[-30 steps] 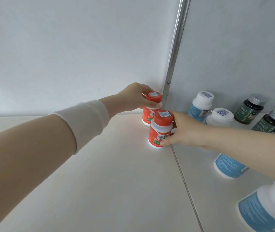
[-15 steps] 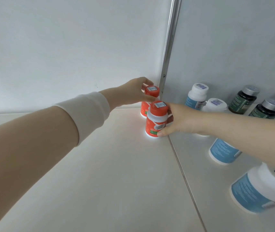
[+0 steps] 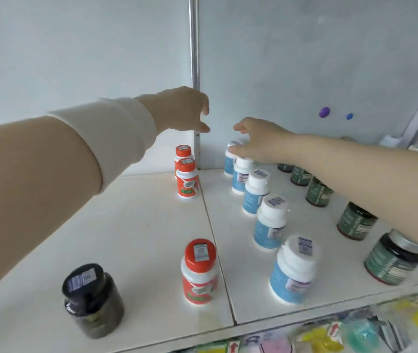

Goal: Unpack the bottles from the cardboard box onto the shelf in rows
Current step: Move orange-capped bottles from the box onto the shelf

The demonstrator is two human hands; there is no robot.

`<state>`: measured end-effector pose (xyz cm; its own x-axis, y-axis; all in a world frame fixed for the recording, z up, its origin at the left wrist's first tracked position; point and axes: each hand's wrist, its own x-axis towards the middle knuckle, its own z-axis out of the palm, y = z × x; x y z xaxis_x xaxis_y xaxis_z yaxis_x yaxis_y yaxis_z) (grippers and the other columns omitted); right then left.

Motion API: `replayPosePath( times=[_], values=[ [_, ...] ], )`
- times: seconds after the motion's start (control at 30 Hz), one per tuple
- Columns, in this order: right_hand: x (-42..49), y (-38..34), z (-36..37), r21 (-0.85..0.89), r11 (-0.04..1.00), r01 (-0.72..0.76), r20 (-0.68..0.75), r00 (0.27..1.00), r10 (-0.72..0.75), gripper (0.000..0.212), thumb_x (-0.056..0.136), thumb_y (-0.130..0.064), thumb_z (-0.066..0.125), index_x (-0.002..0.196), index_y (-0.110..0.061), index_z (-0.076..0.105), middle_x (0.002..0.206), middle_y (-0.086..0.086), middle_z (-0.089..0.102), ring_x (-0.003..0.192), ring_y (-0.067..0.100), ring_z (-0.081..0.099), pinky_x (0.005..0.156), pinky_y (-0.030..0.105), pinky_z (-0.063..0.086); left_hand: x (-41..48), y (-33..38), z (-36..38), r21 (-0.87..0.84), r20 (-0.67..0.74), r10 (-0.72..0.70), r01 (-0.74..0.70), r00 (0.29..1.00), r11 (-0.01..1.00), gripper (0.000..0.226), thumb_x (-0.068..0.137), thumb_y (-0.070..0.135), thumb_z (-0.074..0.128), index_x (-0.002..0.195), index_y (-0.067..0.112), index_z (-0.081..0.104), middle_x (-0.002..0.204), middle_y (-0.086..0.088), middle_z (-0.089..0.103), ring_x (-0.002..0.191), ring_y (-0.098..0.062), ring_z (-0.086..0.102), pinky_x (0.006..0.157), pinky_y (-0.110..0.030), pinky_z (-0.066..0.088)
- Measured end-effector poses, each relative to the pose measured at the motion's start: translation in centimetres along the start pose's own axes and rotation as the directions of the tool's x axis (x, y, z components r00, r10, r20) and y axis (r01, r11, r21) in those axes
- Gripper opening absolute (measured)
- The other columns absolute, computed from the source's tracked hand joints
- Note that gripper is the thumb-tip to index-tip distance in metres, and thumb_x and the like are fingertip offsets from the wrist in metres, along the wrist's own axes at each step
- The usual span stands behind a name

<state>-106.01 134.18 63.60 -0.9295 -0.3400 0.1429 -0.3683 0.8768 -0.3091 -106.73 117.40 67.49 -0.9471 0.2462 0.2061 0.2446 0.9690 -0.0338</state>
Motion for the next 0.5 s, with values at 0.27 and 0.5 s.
replayPosePath(
  times=[0.27,0.5],
  values=[
    [-14.2,4.0,-2.5,-0.157,0.987,-0.011,-0.133,0.991,-0.010,0.050,0.093,-0.033,0.047,0.136,-0.010,0.037,0.141,0.011,0.037,0.131,0.029,0.037,0.103,0.039,0.035,-9.5,12.4,-1.3,0.237,-0.023,-0.002,0.007,1.000,0.972,0.046,0.091,0.037,0.054,0.131,0.016,0.045,0.127,-0.010,0.050,0.120,-0.030,0.048,0.090,-0.037,0.040],
    [-24.7,8.5,-3.9,-0.227,0.970,-0.088,-0.141,0.988,0.057,0.047,0.093,-0.027,0.046,0.134,-0.006,0.040,0.139,0.015,0.041,0.128,0.032,0.040,0.099,0.041,0.039,-15.2,22.0,-1.1,0.450,-0.002,0.147,-0.130,0.989,0.884,0.045,0.092,0.035,0.052,0.130,0.012,0.044,0.125,-0.010,0.050,0.117,-0.030,0.047,0.092,-0.037,0.039]
  ],
)
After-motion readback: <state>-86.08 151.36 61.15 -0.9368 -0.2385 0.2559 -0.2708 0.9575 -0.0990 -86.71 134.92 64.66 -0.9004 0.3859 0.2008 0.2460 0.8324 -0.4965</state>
